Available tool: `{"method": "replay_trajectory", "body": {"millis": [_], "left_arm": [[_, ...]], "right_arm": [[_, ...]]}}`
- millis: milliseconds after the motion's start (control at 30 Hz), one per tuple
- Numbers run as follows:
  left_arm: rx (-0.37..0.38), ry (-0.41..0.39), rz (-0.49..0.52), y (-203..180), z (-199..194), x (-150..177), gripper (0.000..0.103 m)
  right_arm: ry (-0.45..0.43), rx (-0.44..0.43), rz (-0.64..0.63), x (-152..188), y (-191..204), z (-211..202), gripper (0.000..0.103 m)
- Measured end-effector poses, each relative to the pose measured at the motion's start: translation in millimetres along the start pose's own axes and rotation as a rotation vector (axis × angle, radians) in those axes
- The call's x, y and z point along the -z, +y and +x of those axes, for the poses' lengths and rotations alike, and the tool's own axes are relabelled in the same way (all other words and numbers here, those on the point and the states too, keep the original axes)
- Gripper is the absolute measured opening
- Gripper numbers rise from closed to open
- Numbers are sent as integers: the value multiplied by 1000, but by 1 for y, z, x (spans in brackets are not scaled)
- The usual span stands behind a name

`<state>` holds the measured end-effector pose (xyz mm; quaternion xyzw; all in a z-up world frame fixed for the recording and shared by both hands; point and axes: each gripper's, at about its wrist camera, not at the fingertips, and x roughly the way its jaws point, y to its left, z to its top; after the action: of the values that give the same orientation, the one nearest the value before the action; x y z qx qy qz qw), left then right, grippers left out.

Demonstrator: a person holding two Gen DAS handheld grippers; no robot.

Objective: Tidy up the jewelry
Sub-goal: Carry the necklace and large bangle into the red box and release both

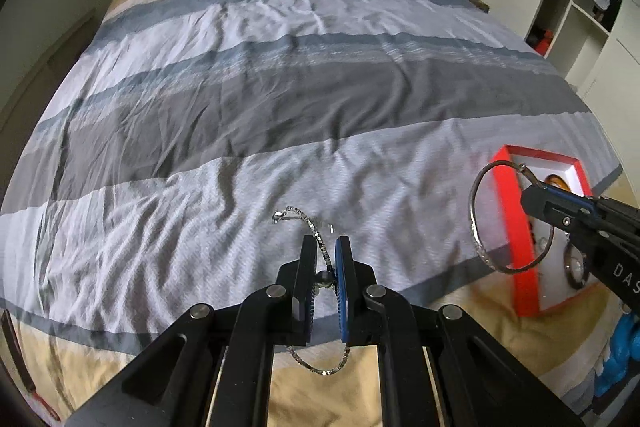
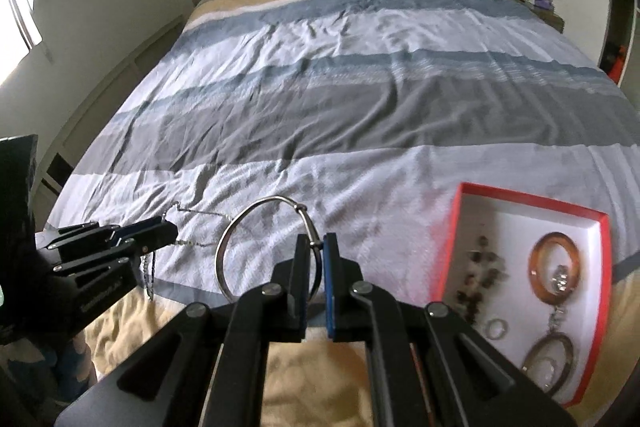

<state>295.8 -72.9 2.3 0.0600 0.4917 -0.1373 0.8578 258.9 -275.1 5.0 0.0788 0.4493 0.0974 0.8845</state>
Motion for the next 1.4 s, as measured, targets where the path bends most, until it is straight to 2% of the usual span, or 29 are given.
{"method": "replay_trajectory", "body": {"millis": [300,733,1000,1167,1400], "left_arm": [[47,-25,67,-61,-24,-16,7],[209,-80,143,-171,-47,-44,7],[293,-52,170,-225,-19,-40,7],[293,-16,188,-241,12,-21,7],[261,15,164,-237,50,8,7]], "right_arm": [[-48,57,68,8,-49,-47,6],[-76,175,181,37,-144,-103,6],[-49,208,217,59,-178,-101,6],[-27,206,217,73,-191,-85,6],[2,181,169,91,-198,-51,6]]}}
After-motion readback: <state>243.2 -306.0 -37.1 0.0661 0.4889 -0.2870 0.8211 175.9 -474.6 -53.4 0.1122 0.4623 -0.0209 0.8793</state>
